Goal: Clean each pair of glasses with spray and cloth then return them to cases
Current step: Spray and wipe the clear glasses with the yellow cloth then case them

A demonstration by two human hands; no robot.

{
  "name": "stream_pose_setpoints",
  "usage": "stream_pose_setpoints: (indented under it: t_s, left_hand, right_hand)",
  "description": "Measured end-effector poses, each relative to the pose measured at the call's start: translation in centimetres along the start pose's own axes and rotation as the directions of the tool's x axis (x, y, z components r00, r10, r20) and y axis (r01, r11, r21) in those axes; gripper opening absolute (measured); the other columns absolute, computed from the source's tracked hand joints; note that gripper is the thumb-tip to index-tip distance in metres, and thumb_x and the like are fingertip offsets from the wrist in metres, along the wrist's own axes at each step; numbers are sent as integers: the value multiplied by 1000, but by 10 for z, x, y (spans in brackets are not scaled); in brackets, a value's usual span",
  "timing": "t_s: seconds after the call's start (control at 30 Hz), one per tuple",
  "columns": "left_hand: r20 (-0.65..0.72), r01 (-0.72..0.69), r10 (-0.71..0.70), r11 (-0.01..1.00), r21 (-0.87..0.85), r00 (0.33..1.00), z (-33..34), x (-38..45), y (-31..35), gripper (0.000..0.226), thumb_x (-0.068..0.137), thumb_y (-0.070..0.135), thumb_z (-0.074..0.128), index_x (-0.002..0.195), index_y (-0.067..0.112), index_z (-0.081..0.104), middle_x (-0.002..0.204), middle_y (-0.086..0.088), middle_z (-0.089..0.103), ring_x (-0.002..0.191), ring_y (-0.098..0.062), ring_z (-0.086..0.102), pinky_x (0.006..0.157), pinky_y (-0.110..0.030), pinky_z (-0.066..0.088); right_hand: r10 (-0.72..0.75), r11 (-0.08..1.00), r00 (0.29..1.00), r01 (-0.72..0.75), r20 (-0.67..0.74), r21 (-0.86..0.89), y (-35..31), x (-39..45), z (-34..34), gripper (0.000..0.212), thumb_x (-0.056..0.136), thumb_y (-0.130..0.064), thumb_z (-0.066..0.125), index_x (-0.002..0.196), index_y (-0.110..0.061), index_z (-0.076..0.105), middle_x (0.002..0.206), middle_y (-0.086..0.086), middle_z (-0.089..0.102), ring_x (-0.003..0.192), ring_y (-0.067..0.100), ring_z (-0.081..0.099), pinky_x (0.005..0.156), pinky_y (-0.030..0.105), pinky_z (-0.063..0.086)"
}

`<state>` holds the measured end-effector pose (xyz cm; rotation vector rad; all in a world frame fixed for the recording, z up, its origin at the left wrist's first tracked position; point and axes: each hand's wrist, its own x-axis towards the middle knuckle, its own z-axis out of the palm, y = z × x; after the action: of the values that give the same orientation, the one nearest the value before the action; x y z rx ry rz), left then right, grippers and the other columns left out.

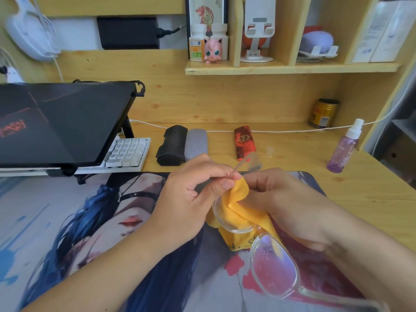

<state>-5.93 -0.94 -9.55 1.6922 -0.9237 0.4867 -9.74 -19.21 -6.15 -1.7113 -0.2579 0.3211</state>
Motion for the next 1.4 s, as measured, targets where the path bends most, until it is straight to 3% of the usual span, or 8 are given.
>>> stream_pose_setpoints:
  t_s: [0.13,0.33,0.5,0.67,0.83,1.03,1.23,1.4]
  left_hand:
    - [-8,5,-5,1000,6,1000,-2,0,2,14,95,20,62,99,25,75,90,5,69,90,-12,63,80,-26,51]
    - [3,-9,9,1000,13,1000,6,-2,5,11,97,18,60,96,20,72,89,2,66,91,-22,61,83,-33,49]
    - [32,17,-18,999,28,999,3,0,1,13,94,23,63,98,19,75,91,24,57,91,-10,55,84,-19,42]
    - [31,-1,-2,994,106,1000,5,0,1,11,94,27,64,95,27,75,102,1,52,102,-22,54,91,-27,43]
    - [39,18,-21,997,75,999,10,-1,-1,10,92,29,66,95,30,76,103,6,56,103,-23,57,90,-28,44]
    - [56,167,-163,984,-65,985,10,0,-4,9,89,35,67,91,34,76,96,5,59,107,-21,57,94,-21,44]
    - [51,187,-181,971,-147,982,3,-1,-3,12,89,30,69,94,28,79,97,7,64,100,-24,64,89,-30,50]
    - [33,38,-37,999,-26,999,5,-1,-4,11,91,25,68,96,23,78,96,10,62,97,-24,60,87,-35,49]
  right_hand:
    - [21,999,998,-22,63,27,1,0,-3,28,80,-13,70,105,0,72,96,26,67,85,30,58,82,46,45]
    - [55,992,994,-65,93,111,1,1,3,21,78,-16,75,91,0,69,80,16,65,72,25,61,65,32,50]
    - [62,985,984,-88,170,149,1,-1,0,21,81,1,72,101,-7,73,89,9,68,82,20,64,74,28,54]
    - [119,979,966,-154,231,137,2,-1,0,29,78,-2,76,106,1,69,97,19,66,88,29,66,79,38,54]
    - [101,989,987,-113,121,96,8,3,4,30,72,-7,80,101,-4,71,95,14,68,92,27,66,81,37,55]
    - [106,969,988,-128,113,212,7,2,10,9,82,-16,76,76,-16,70,68,2,59,62,15,54,61,26,48]
    - [159,924,946,-244,284,294,7,2,1,40,96,-16,63,119,15,55,105,25,61,96,36,61,78,43,58]
    - [189,914,884,-318,428,253,6,2,-7,32,87,3,63,117,12,60,104,22,63,91,31,66,87,43,55]
